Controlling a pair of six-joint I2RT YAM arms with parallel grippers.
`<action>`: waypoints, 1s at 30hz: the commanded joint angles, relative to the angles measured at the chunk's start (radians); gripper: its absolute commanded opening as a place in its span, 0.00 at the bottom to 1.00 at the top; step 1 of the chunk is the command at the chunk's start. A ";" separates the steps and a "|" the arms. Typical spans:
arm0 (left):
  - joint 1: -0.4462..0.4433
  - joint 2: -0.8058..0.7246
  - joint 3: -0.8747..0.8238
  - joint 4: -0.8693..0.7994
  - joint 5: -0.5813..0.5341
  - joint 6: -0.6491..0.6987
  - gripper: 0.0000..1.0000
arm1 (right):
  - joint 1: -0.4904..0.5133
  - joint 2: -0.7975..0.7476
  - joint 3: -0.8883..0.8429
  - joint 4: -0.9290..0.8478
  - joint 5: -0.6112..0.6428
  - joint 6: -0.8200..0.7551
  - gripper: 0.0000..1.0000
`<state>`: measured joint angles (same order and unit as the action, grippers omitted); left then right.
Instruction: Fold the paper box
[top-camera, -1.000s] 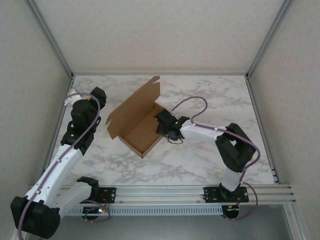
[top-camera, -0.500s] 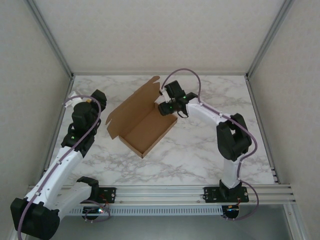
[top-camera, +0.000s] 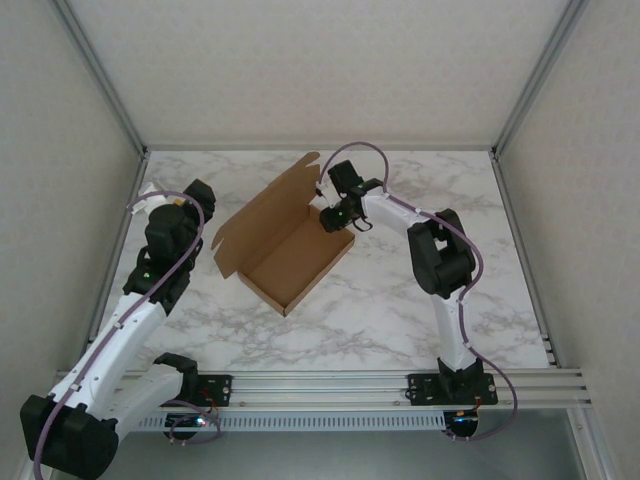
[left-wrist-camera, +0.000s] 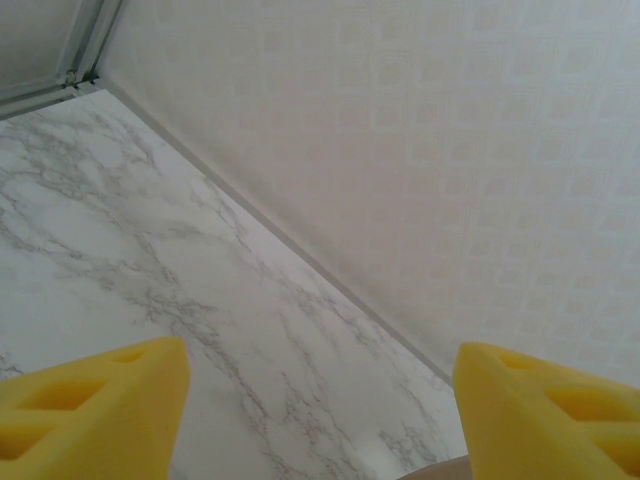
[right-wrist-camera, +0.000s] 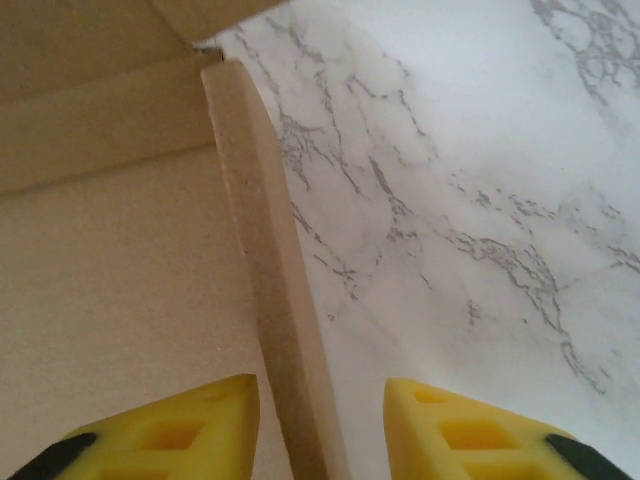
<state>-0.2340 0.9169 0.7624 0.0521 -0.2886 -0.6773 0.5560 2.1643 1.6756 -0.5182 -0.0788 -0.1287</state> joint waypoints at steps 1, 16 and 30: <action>-0.007 -0.002 -0.003 0.020 -0.027 0.010 0.71 | -0.002 0.009 -0.004 0.021 0.027 -0.002 0.26; -0.010 -0.009 -0.007 0.020 -0.032 0.003 0.72 | 0.070 0.040 -0.058 0.043 0.294 -0.060 0.11; -0.010 -0.018 -0.011 0.014 -0.043 -0.005 0.74 | 0.084 0.168 0.047 -0.113 0.363 -0.033 0.11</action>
<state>-0.2340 0.9169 0.7624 0.0525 -0.3077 -0.6781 0.6460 2.2230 1.7248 -0.4988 0.2577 -0.1688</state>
